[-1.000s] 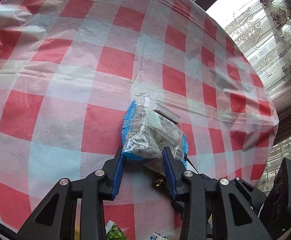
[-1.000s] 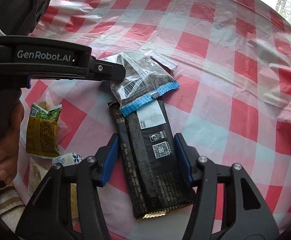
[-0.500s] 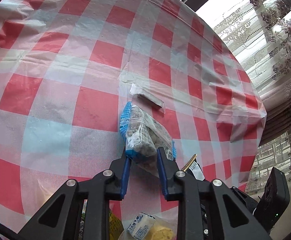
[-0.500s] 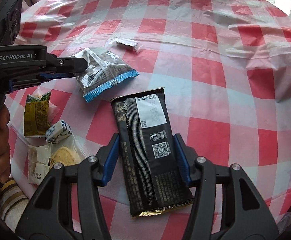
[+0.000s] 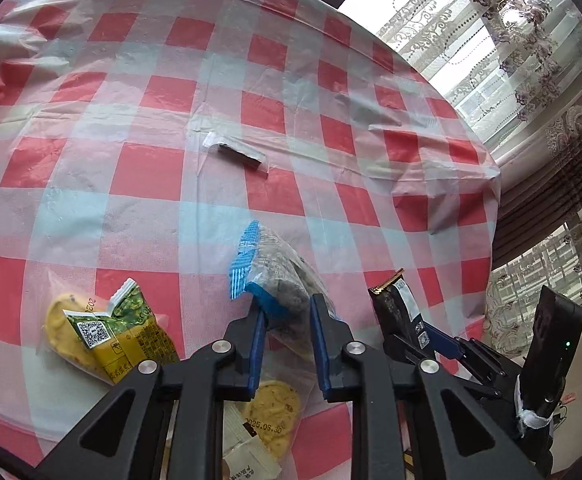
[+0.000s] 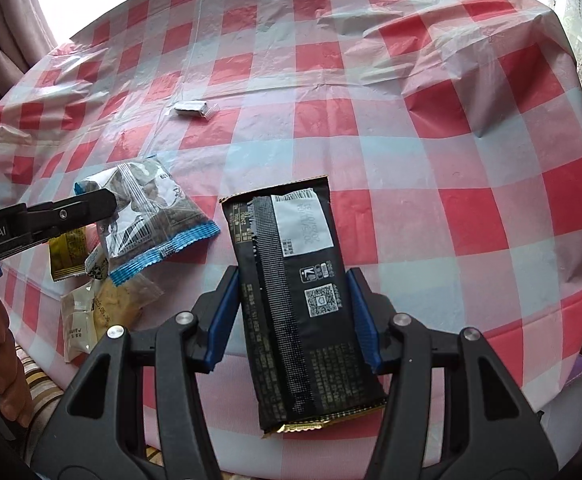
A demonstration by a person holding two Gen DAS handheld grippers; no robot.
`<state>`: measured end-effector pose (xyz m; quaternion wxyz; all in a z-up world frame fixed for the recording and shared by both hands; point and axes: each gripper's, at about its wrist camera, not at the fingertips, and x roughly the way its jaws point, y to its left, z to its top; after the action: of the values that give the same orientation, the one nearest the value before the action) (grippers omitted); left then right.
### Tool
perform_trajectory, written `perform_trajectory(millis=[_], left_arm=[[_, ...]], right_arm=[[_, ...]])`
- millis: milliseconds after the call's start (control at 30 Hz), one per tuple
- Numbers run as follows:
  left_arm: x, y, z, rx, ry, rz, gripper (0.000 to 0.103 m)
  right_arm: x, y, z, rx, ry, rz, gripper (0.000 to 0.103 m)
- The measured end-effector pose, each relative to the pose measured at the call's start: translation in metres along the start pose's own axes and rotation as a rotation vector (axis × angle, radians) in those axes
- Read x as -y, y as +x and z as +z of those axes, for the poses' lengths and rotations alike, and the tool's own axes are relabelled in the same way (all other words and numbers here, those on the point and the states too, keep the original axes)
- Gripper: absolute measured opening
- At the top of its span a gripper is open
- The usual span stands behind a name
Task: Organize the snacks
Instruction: 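Carry both packages over the white box and open both tools to drop them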
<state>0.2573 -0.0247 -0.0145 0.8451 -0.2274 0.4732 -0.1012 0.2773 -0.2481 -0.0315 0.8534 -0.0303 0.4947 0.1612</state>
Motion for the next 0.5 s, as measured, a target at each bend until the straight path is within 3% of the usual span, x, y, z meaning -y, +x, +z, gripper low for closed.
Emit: perform_trajectory(millis=[500], left_arm=[[0.044,-0.017,-0.044,-0.029,0.050,-0.081,0.022]], right_arm=[[0.028,-0.045,-0.036,0.039,0.072,-0.012,0.057]])
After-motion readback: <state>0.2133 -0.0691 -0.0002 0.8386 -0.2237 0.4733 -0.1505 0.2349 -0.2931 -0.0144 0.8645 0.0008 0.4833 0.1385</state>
